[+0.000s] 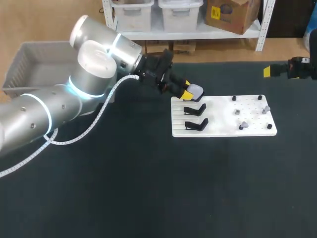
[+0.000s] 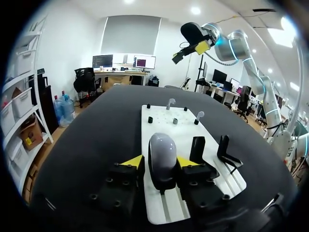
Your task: Pick up each earbud case from the left stands, insert the matching earbuds, close the lid, and place the case in the box.
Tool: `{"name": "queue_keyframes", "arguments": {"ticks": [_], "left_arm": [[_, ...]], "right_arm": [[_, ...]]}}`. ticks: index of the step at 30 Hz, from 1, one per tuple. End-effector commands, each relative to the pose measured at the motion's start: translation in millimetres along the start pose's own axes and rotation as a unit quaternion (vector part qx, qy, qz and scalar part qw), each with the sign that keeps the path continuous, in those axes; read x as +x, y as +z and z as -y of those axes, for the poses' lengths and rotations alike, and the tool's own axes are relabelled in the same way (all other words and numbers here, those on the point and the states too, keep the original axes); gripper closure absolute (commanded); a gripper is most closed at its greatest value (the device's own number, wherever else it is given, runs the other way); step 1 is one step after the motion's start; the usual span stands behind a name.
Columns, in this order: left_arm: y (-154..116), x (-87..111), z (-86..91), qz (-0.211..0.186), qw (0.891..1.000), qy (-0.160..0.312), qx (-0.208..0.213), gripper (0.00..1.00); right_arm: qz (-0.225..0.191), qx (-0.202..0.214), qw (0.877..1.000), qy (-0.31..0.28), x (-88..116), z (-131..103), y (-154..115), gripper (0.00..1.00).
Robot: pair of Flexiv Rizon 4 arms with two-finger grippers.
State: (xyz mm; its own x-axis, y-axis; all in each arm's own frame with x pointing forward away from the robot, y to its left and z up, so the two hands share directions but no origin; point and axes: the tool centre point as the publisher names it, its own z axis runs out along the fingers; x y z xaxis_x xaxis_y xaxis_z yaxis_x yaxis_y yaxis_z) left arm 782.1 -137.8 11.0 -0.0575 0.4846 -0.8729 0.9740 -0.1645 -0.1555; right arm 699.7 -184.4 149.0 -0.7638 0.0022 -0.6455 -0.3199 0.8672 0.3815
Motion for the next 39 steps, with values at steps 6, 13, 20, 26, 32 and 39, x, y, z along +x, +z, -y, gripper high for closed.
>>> {"name": "queue_keyframes", "arguments": {"ticks": [6, 13, 20, 26, 32, 39], "left_arm": [[-3, -2.1, 2.0, 0.001, 1.0, 0.003, -0.006, 1.0], [-15, -10.0, 14.8, 0.019, 1.0, 0.011, -0.018, 1.0], [-34, -25.2, 36.4, 0.072, 0.997, 0.006, -0.036, 1.0], [-49, -50.9, 69.5, 0.129, 0.99, 0.022, -0.049, 1.0], [-64, -67.5, 103.5, 0.165, 0.982, 0.01, -0.095, 1.0], [-71, -76.7, 132.6, 0.168, 0.977, -0.001, -0.131, 1.0]], "right_arm": [[0.0, 0.001, 1.0, 0.0, 0, 0, 0, 0.0], [0.0, 0.001, 1.0, 0.0, 0, 0, 0, 0.0], [0.0, 0.001, 1.0, 0.0, 0, 0, 0, 0.0], [0.0, 0.001, 1.0, 0.0, 0, 0, 0, 0.0], [0.0, 0.001, 1.0, 0.0, 0, 0, 0, 0.0], [0.0, 0.001, 1.0, 0.0, 0, 0, 0, 0.0]]}}
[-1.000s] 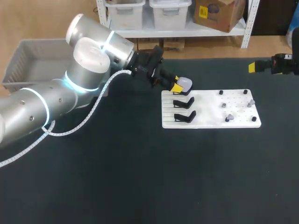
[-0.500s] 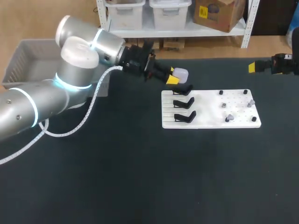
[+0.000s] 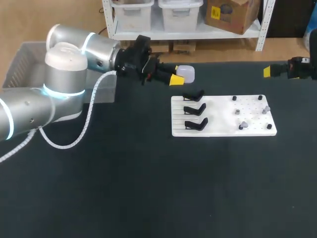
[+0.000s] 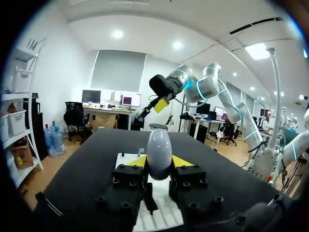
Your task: Pick up each earbud case from the left stands, insert the matching earbuds, close the lid, and place the case in the box.
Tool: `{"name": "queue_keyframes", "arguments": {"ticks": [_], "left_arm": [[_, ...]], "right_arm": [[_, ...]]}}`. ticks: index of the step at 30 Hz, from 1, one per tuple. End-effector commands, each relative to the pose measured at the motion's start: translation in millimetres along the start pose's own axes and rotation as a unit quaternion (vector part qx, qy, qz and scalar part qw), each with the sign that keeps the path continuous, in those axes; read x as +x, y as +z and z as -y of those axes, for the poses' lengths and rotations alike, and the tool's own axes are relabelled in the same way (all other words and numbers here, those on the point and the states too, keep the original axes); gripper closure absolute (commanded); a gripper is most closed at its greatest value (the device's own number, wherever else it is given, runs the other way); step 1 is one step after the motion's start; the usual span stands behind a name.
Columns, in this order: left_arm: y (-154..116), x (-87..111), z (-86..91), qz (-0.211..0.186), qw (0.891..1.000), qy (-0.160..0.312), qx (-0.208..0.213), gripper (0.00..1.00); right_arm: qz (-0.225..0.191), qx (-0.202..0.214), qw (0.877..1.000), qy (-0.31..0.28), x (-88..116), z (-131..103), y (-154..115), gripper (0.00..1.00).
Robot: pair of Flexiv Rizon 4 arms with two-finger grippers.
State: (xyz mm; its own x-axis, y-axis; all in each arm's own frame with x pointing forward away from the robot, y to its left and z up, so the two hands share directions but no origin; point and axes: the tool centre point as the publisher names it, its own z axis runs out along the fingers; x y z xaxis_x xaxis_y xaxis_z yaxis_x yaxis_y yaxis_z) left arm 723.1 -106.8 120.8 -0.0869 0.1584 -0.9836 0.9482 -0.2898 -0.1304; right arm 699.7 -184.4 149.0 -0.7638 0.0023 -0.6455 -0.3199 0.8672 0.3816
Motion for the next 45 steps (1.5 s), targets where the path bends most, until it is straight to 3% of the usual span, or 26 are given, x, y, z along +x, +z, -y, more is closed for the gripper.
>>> {"name": "queue_keyframes", "arguments": {"ticks": [1, 8, 14, 22, 37, 45], "left_arm": [[0, -3.3, 55.2, -0.005, 0.98, -0.006, -0.199, 1.0], [-1, -2.7, 60.9, -0.011, 0.971, -0.025, -0.239, 1.0], [2, -1.2, 62.0, -0.011, 0.968, -0.032, -0.247, 1.0], [8, -4.0, 60.8, 0.002, 0.973, -0.02, -0.228, 1.0], [8, -4.0, 60.8, 0.002, 0.973, -0.02, -0.228, 1.0], [22, -0.9, 54.9, -0.002, 0.979, 0.032, -0.201, 1.0]], "right_arm": [[0.0, 0.001, 1.0, 0.0, 0, 0, 0, 0.0], [0.0, 0.001, 1.0, 0.0, 0, 0, 0, 0.0], [0.0, 0.001, 1.0, 0.0, 0, 0, 0, 0.0], [0.0, 0.001, 1.0, 0.0, 0, 0, 0, 0.0], [0.0, 0.001, 1.0, 0.0, 0, 0, 0, 0.0], [0.0, 0.001, 1.0, 0.0, 0, 0, 0, 0.0]]}}
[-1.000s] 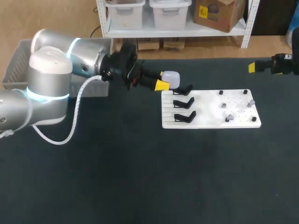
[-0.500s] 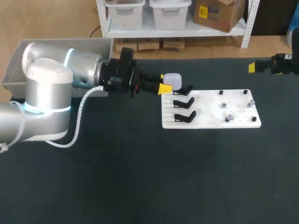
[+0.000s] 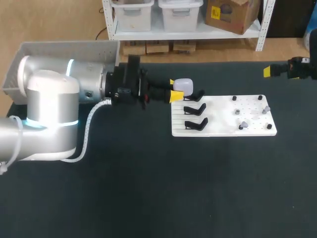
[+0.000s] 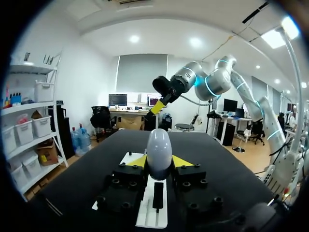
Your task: Pick up each earbud case from the left stands, insert the matching earbuds, close the lid, and place the case in the box.
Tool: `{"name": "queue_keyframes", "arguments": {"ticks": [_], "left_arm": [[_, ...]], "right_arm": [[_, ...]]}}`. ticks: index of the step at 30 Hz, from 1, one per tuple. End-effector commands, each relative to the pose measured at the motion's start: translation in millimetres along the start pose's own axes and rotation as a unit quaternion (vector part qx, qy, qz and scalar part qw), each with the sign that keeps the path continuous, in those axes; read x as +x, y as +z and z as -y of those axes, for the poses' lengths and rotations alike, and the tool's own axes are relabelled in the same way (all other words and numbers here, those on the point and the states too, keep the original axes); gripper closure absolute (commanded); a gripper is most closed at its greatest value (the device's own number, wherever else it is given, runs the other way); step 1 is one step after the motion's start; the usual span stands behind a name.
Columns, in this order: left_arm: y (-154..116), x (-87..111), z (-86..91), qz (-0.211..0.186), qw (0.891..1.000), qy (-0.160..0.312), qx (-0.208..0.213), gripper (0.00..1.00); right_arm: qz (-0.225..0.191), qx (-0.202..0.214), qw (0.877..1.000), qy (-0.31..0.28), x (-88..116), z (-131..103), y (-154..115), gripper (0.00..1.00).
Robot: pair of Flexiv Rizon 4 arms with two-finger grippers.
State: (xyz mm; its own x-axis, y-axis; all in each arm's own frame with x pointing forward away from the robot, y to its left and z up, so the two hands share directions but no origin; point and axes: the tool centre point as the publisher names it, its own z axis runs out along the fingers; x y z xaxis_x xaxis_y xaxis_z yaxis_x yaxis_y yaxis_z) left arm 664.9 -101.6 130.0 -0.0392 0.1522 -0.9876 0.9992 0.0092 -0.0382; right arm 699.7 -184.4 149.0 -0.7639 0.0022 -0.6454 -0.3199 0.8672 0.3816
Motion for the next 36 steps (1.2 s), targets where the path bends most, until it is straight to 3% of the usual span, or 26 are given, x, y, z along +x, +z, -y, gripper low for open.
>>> {"name": "queue_keyframes", "arguments": {"ticks": [1, 5, 22, 33, 36], "left_arm": [[12, 2.8, -0.1, 0.001, 0.999, 0.009, -0.041, 1.0], [18, 5.4, -3.3, -0.003, 1.0, 0.007, -0.029, 1.0], [28, 10.0, -1.4, -0.007, 1.0, 0.005, 0.012, 1.0], [29, 10.1, 0.4, -0.008, 1.0, 0.011, 0.021, 1.0], [29, 10.4, 2.5, -0.008, 1.0, 0.013, 0.024, 1.0]], "right_arm": [[0.0, 0.001, 1.0, 0.0, 0, 0, 0, 0.0], [-0.006, -0.004, 1.0, -0.009, 7, -7, -3, 0.0], [-0.016, -0.054, 0.996, -0.074, 50, -88, -20, 0.0], [-0.046, -0.076, 0.993, -0.077, 69, -129, -11, 0.0], [-0.053, -0.065, 0.994, -0.073, 69, -139, -6, 0.0]]}}
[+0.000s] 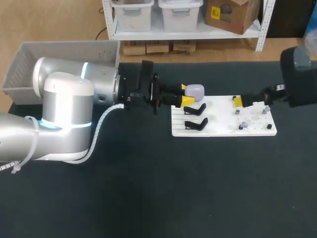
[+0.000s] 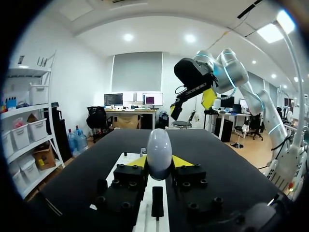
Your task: Pick up each earbud case from the left stands, insert the matching earbuds, close the lid, and place the case in the box.
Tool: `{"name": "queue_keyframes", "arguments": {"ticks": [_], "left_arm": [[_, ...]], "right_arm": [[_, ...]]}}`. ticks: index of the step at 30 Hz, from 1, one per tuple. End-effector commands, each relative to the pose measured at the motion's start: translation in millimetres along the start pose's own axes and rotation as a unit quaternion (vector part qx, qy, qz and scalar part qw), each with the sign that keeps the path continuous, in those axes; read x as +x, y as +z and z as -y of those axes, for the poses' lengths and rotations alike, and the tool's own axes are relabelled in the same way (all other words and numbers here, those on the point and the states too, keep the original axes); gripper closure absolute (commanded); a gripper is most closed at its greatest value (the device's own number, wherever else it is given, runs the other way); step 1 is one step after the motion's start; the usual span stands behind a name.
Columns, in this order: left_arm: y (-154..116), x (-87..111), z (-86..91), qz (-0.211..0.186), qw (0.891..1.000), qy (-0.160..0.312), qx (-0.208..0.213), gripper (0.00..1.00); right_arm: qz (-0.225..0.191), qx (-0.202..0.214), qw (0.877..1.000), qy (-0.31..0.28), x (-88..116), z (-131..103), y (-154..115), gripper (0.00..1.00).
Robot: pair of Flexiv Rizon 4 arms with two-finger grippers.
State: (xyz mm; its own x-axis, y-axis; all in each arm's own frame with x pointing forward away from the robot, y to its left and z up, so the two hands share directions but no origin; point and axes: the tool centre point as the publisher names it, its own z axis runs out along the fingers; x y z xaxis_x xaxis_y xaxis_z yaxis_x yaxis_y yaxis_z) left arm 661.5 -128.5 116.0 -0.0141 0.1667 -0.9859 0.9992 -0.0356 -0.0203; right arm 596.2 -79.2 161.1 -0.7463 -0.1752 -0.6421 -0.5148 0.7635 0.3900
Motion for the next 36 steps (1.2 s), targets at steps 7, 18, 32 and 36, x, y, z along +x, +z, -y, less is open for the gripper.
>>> {"name": "queue_keyframes", "arguments": {"ticks": [7, 18, 32, 36], "left_arm": [[3, 2.0, 3.0, 0.001, 1.0, 0.003, 0.013, 1.0], [6, 3.0, 3.8, -0.007, 1.0, 0.008, 0.022, 1.0], [6, 3.0, 3.8, -0.007, 1.0, 0.008, 0.022, 1.0], [6, 3.0, 3.8, -0.007, 1.0, 0.008, 0.022, 1.0]], "right_arm": [[-0.021, 0.017, 1.0, 0.011, -8, -22, 24, 0.0], [-0.048, 0.016, 0.999, 0.012, -7, -32, 46, 0.0], [-0.064, 0.002, 0.997, 0.03, -14, -28, 74, 0.0], [-0.067, 0.003, 0.997, 0.039, -16, -21, 83, 0.0]]}}
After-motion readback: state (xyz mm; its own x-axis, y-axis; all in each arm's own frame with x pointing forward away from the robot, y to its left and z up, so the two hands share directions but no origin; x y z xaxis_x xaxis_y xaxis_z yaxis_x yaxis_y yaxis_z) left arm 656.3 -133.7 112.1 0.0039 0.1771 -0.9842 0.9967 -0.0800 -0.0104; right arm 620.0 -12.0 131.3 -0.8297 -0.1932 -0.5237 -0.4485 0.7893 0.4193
